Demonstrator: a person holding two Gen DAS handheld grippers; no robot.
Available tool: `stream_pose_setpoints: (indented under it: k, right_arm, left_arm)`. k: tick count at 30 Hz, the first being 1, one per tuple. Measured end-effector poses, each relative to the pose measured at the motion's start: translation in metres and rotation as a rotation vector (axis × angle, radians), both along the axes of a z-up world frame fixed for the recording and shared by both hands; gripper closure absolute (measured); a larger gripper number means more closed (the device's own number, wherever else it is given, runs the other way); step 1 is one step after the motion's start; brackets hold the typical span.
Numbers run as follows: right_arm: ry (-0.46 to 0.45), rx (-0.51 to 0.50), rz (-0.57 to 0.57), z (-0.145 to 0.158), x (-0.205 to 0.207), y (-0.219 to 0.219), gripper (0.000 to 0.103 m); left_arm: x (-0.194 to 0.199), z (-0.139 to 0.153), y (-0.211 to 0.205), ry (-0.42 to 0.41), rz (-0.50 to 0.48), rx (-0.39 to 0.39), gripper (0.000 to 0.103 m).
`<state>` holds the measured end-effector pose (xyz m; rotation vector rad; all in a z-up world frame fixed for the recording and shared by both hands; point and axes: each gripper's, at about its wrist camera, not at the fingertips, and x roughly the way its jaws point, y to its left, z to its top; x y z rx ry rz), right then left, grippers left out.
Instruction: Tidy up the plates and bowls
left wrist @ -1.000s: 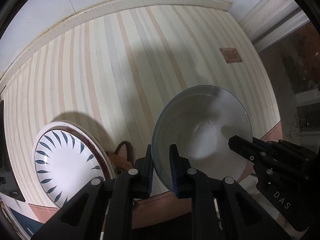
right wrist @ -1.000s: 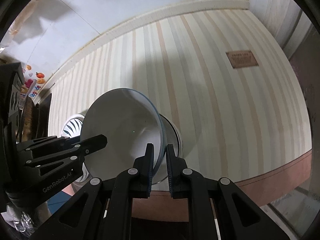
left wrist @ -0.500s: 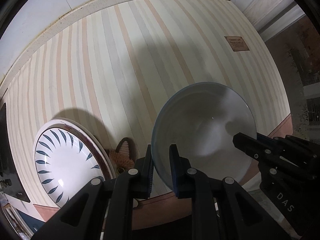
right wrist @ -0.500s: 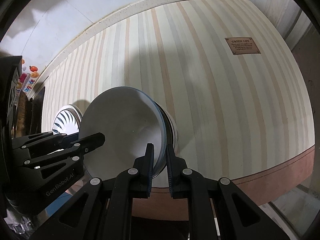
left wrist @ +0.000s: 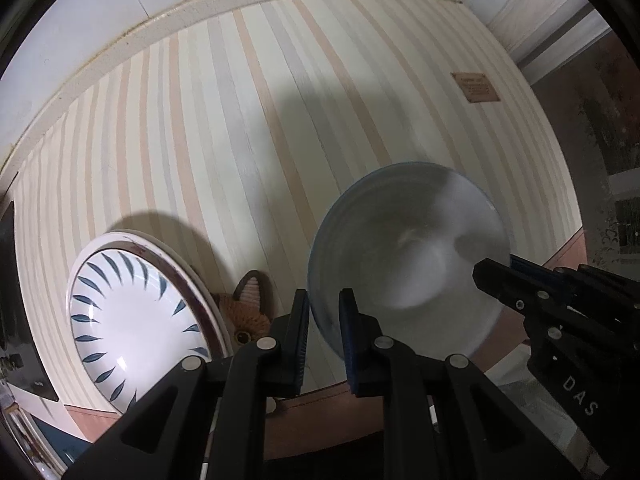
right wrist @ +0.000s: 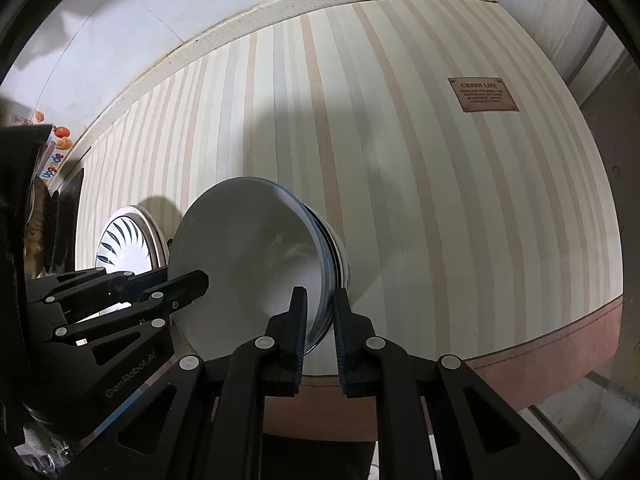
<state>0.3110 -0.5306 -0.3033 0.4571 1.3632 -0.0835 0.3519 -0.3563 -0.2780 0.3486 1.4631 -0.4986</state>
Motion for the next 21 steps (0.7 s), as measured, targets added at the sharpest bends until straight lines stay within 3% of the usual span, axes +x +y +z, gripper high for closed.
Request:
stream_pose_setpoints:
  k: [8,12,16,18,20,21]
  right_arm:
    - [-0.085,-0.033,-0.022,0.048,-0.025,0.007,0.086]
    - [-0.148,-0.08,-0.031,0.085,-0.046,0.014,0.055]
    - [-0.204,-0.129,-0.052,0.119,-0.067,0.018,0.047]
    - [-0.222,-0.147,-0.061,0.133,-0.077,0.019,0.041]
    - [-0.238,-0.158,-0.067,0.144,-0.086,0.021,0.034]
    - [-0.247,-0.163,-0.07,0.148,-0.09,0.022,0.027]
  left_arm:
    - [-0.027,0.058,0.02,-0.119,-0.01,-0.056,0.086]
    - [-0.046,0.087,0.031,-0.168,-0.016,-0.101,0.08]
    - [-0.055,0.113,0.043,-0.2,-0.006,-0.149,0.073]
    - [-0.058,0.126,0.05,-0.224,-0.002,-0.17,0.061]
    - [-0.061,0.136,0.055,-0.243,0.003,-0.189,0.041]
    - [-0.063,0.142,0.058,-0.256,0.003,-0.198,0.04]
